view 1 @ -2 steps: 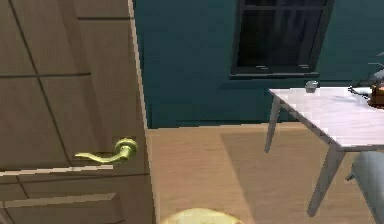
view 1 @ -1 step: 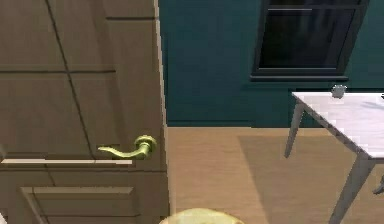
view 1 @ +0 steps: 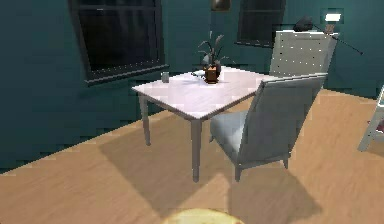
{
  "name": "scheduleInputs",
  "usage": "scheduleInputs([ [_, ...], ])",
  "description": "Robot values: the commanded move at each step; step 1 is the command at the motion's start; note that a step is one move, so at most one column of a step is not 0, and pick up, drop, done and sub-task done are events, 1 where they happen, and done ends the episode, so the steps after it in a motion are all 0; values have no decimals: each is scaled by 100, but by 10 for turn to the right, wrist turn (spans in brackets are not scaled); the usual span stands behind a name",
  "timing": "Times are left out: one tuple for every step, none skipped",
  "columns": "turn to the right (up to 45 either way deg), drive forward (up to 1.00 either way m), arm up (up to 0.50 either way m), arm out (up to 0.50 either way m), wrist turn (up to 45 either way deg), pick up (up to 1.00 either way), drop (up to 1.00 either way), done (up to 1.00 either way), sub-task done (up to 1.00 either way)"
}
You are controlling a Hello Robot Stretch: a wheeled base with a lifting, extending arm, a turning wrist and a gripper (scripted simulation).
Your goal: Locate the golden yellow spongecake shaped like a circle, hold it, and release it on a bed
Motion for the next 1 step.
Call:
scheduleInputs([
  [270,0,0,0,0,0,0,0,0],
])
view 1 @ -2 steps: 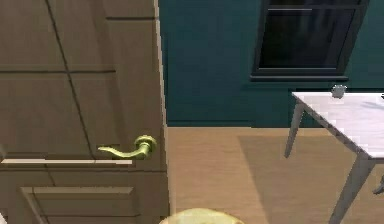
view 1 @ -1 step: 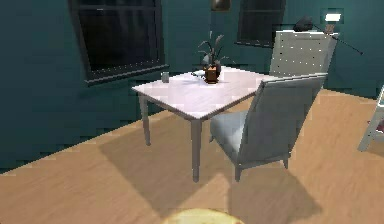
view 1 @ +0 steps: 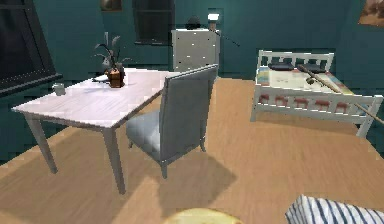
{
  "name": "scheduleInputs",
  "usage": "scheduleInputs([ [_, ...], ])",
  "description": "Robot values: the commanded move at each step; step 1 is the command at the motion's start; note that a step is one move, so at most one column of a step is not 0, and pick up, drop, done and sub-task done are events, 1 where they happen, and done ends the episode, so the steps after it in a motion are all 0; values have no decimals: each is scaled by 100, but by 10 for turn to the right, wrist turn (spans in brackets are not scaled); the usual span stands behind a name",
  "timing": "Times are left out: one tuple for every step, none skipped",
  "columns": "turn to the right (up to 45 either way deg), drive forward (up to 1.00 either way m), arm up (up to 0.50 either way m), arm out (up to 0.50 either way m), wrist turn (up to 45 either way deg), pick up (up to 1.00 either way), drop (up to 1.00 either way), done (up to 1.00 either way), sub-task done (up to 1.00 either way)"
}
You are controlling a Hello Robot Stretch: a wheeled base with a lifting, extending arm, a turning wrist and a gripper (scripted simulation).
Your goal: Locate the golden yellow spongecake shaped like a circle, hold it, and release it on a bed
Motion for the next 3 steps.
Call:
scheduleInputs([
  [0,0,0,46,0,0,0,0,0],
  [0,0,0,0,450,0,0,0,0],
  [0,0,0,0,450,0,0,0,0],
])
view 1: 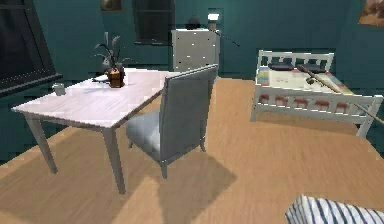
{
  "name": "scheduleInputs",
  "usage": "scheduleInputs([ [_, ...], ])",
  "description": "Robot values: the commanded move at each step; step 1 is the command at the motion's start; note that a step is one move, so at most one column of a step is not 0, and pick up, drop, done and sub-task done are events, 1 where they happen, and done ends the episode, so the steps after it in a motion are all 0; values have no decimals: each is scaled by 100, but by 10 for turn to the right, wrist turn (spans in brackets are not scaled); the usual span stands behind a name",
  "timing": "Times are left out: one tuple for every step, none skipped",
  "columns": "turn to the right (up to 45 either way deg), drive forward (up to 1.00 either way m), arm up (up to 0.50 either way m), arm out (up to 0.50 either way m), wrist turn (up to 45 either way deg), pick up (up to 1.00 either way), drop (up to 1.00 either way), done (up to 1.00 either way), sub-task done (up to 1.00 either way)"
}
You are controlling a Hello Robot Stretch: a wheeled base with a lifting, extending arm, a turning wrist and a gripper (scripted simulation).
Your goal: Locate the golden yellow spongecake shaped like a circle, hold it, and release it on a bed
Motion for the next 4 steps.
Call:
scheduleInputs([
  [0,0,0,0,450,0,0,0,0],
  [0,0,0,0,240,0,0,0,0],
  [0,0,-22,0,0,0,0,0,0],
  [0,0,-32,0,0,0,0,0,0],
])
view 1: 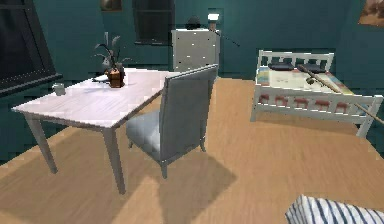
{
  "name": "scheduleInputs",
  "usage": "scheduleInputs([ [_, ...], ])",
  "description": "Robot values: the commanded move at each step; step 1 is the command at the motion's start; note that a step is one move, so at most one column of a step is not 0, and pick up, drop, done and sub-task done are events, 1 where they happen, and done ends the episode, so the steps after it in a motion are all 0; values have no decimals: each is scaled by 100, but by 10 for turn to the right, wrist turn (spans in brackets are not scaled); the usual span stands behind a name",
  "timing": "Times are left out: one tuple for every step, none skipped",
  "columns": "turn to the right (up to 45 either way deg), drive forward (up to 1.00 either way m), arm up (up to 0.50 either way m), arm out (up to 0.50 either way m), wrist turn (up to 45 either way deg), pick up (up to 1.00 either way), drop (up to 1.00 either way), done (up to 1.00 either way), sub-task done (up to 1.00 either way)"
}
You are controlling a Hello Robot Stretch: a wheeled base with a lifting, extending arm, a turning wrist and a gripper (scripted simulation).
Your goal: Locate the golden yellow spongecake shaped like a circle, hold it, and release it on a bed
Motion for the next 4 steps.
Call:
scheduleInputs([
  [0,0,0,0,0,0,100,0,0],
  [0,0,10,0,0,0,0,0,0],
  [0,0,0,-8,0,0,0,0,0],
  [0,0,0,0,0,0,0,100,0],
])
